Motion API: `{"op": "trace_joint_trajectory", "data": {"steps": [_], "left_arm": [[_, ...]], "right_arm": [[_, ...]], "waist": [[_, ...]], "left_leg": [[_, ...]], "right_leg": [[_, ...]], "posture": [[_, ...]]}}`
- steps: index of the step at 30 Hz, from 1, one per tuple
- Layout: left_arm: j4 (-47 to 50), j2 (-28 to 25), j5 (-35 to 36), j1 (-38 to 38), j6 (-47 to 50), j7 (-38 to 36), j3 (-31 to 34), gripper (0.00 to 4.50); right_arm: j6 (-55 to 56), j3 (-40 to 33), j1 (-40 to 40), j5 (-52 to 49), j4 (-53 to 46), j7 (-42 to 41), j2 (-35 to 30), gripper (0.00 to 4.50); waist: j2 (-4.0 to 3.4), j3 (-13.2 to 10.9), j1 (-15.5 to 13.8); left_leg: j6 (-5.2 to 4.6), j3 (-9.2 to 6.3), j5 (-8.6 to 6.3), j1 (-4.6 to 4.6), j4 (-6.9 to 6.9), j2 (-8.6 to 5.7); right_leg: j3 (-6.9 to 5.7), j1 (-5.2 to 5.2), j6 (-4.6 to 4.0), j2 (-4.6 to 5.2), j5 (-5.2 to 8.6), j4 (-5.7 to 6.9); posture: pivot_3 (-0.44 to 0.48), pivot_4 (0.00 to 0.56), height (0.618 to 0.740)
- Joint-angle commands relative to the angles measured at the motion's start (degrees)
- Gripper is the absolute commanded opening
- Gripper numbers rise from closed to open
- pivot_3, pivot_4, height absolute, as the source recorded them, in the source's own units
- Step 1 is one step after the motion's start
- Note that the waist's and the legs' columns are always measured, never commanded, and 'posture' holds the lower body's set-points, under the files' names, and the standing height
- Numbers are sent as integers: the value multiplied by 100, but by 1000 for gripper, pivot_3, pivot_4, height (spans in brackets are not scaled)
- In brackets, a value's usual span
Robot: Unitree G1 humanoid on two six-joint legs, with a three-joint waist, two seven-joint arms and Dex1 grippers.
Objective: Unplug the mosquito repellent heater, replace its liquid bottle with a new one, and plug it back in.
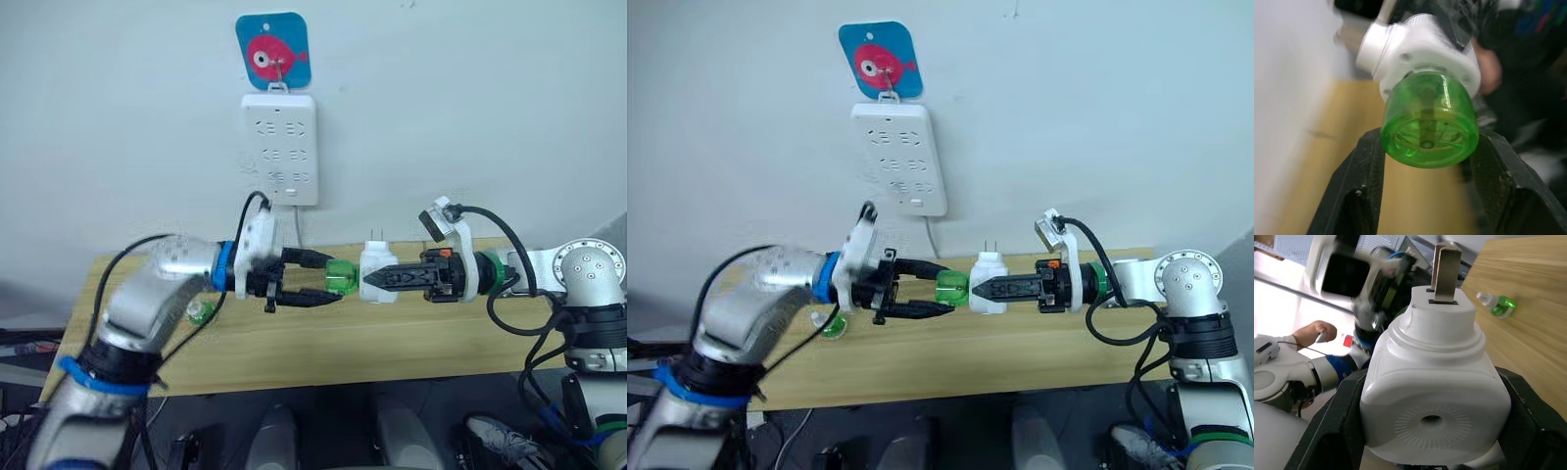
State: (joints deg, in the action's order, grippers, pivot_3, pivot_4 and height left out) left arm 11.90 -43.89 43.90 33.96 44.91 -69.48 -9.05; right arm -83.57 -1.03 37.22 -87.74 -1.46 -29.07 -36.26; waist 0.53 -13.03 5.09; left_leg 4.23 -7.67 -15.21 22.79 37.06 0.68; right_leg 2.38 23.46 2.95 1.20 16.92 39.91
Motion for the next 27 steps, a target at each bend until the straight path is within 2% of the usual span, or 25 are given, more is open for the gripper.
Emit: {"op": "trace_joint_trajectory", "data": {"steps": [1, 4, 8, 15, 17, 21, 23, 27], "left_arm": [[-573, -246, 1016, 433, 1942, 152, 485, 2188], [-419, -272, 1212, 415, 2278, 280, 538, 2188], [-85, -233, 1095, 140, 1980, 428, 605, 2188], [525, -414, -298, -853, -138, 121, 323, 4470], [547, -377, -764, -1201, -947, 35, 290, 4500], [430, 369, -1472, -1434, -2576, 545, 521, 4500], [339, 584, -1871, -1513, -3540, 458, 493, 4500], [223, 850, -2118, -1611, -4544, 345, 457, 4500]], "right_arm": [[-119, -62, -18, 54, -170, -277, -119, 3062], [-112, -65, -25, 105, -172, -350, -121, 3062], [-106, -93, -24, 98, -140, -341, -100, 3062], [-105, -222, 75, -17, 146, -169, -22, 3062], [-97, -249, 109, -28, 211, -112, 13, 3062], [-106, -274, 133, -26, 238, -53, 46, 3062], [-110, -283, 142, -26, 245, -32, 67, 3062], [-116, -284, 162, -29, 239, 1, 96, 3062]], "waist": [[-1, -1, 11], [-3, -19, 16], [-3, -40, 34], [-5, -43, -18], [-5, -43, -28], [-3, -45, -60], [0, -47, -77], [0, -46, -83]], "left_leg": [[0, 0, 0, -1, -1, 0], [0, 3, 0, 0, -5, 1], [2, 5, 1, 2, -8, 5], [3, 14, 1, 0, -6, 6], [3, 14, 1, 1, -6, 5], [2, 17, 1, 7, -5, 3], [2, 16, 1, 11, -1, 1], [2, 20, 1, 9, -3, 1]], "right_leg": [[0, -1, 1, -1, 1, -1], [0, 1, 0, -1, 1, -7], [2, 9, -3, 0, 2, -6], [10, 9, -5, 1, 1, -5], [11, 9, -5, 1, 1, -6], [12, 9, -6, 6, 1, -11], [10, 8, -5, 7, -1, -14], [13, 8, -5, 8, -1, -14]], "posture": [[-70, 218, 725], [-73, 218, 725], [-74, 217, 725], [-69, 211, 725], [-70, 211, 725], [-71, 210, 725], [-70, 208, 725], [-71, 208, 725]]}}
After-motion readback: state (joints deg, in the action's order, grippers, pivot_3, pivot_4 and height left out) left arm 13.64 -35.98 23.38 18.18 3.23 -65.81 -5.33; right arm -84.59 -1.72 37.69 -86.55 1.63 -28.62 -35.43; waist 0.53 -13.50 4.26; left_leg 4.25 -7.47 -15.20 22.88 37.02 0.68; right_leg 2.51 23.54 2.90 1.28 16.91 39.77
